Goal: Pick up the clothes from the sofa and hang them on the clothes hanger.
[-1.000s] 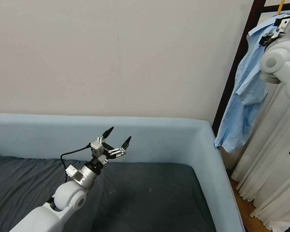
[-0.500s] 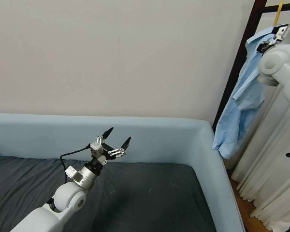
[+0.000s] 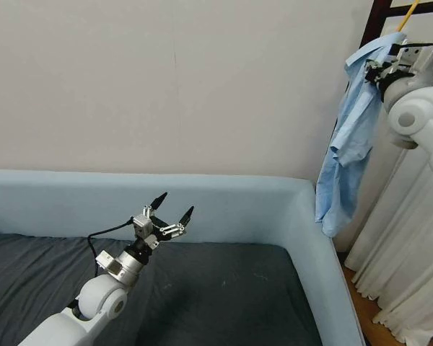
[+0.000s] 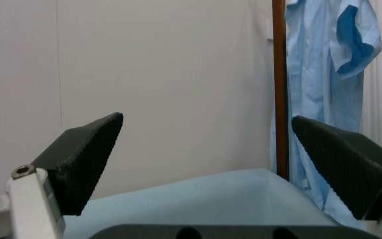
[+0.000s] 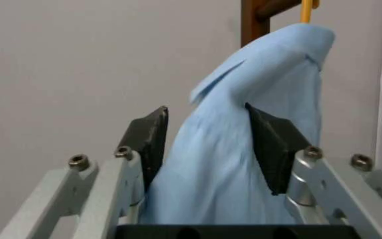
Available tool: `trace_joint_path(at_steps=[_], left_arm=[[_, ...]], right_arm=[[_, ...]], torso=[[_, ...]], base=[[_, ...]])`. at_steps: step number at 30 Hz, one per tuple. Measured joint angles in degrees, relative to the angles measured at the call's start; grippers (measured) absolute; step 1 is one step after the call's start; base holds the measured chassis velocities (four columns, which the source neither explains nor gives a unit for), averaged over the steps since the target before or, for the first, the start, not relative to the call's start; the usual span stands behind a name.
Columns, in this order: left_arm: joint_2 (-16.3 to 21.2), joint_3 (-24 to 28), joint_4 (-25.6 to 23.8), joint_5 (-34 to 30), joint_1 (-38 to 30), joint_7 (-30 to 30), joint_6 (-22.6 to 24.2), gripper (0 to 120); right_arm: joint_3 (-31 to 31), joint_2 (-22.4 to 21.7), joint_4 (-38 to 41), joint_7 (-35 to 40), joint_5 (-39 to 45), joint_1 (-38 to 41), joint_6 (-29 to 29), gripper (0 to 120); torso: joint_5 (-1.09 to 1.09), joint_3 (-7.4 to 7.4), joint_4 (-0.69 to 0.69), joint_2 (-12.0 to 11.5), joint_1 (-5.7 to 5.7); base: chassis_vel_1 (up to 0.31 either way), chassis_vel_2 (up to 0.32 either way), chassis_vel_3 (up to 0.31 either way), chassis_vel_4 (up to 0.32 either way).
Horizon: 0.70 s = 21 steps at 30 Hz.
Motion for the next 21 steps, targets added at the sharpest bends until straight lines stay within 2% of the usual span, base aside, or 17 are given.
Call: trace_joint_path(at_steps=[1, 2, 4, 5, 6, 9, 10, 13, 15, 16, 17, 21], left_arm=[[0.00, 0.00, 0.00, 0.00, 0.00, 0.00, 0.00, 100], [-0.07, -0.44, -0.24, 0.00, 0.39, -0.20, -0.01, 100], [-0.33, -1.56, -1.09, -0.10, 1.66, -0.93, -0.02, 100], [-0.71, -2.55, -1.79, -0.21, 2.72, -1.46, -0.03, 100], [-0.71, -2.55, -1.79, -0.21, 2.72, -1.46, -0.03, 100], [-2.64, -5.17, -3.77, 0.77, 6.19, -5.27, 1.26, 100], [-2.64, -5.17, -3.77, 0.77, 6.19, -5.27, 1.26, 100], [-5.36, -6.85, -6.24, 3.37, 10.36, -13.04, 5.30, 100], [-7.33, -8.16, -7.08, 5.09, 12.89, -16.98, 7.18, 100], [-8.20, -8.66, -7.42, 5.96, 13.96, -17.87, 7.53, 100], [-8.20, -8.66, -7.42, 5.96, 13.96, -17.87, 7.53, 100], [-14.63, -11.86, -8.39, 9.86, 18.28, -19.44, 6.92, 100]], right_arm=[[0.00, 0.00, 0.00, 0.00, 0.00, 0.00, 0.00, 53], [2.68, -2.12, 2.95, -1.38, -0.79, -3.95, 0.55, 57], [8.35, -5.00, 8.34, -4.47, -1.80, -11.60, 3.32, 66], [11.41, -5.79, 11.06, -6.19, -1.98, -15.40, 5.16, 71], [11.41, -5.79, 11.06, -6.19, -1.98, -15.40, 5.16, 71], [16.06, -5.26, 15.24, -10.41, -3.59, -24.62, 12.09, 84], [16.06, -5.26, 15.24, -10.41, -3.59, -24.62, 12.09, 84], [18.01, -2.11, 16.42, -15.19, -7.49, -34.45, 18.15, 96], [18.54, 1.48, 15.84, -18.90, -11.33, -40.68, 21.25, 100], [18.73, 3.44, 15.26, -20.52, -13.47, -43.30, 22.38, 100], [18.73, 3.44, 15.26, -20.52, -13.47, -43.30, 22.38, 100], [19.12, 12.36, 9.77, -26.37, -22.50, -53.39, 25.96, 100]], torso=[[0.00, 0.00, 0.00, 0.00, 0.00], [0.03, 0.00, -0.07, 0.00, 0.00], [0.03, -0.01, -0.11, 0.00, 0.00], [0.03, -0.01, -0.11, 0.00, 0.00], [0.03, -0.01, -0.11, 0.00, 0.00], [-0.02, -0.02, -0.01, 0.01, -0.01], [-0.02, -0.02, -0.01, 0.01, -0.01], [0.01, 0.00, 0.01, 0.00, 0.00], [0.01, 0.00, -0.03, 0.00, 0.00], [0.01, 0.00, -0.05, 0.00, 0.00], [0.01, 0.00, -0.05, 0.00, 0.00], [0.02, 0.00, -0.03, 0.00, 0.00]], base=[[0.000, 0.000, 0.000, 0.000], [0.000, 0.000, 0.000, 0.000], [0.000, 0.000, 0.000, 0.000], [0.000, 0.000, 0.000, 0.000], [0.000, 0.000, 0.000, 0.000], [0.000, 0.000, 0.000, 0.000], [0.000, 0.000, 0.000, 0.000], [0.000, 0.000, 0.000, 0.000], [0.000, 0.000, 0.000, 0.000], [0.000, 0.000, 0.000, 0.000], [0.000, 0.000, 0.000, 0.000], [0.000, 0.000, 0.000, 0.000]])
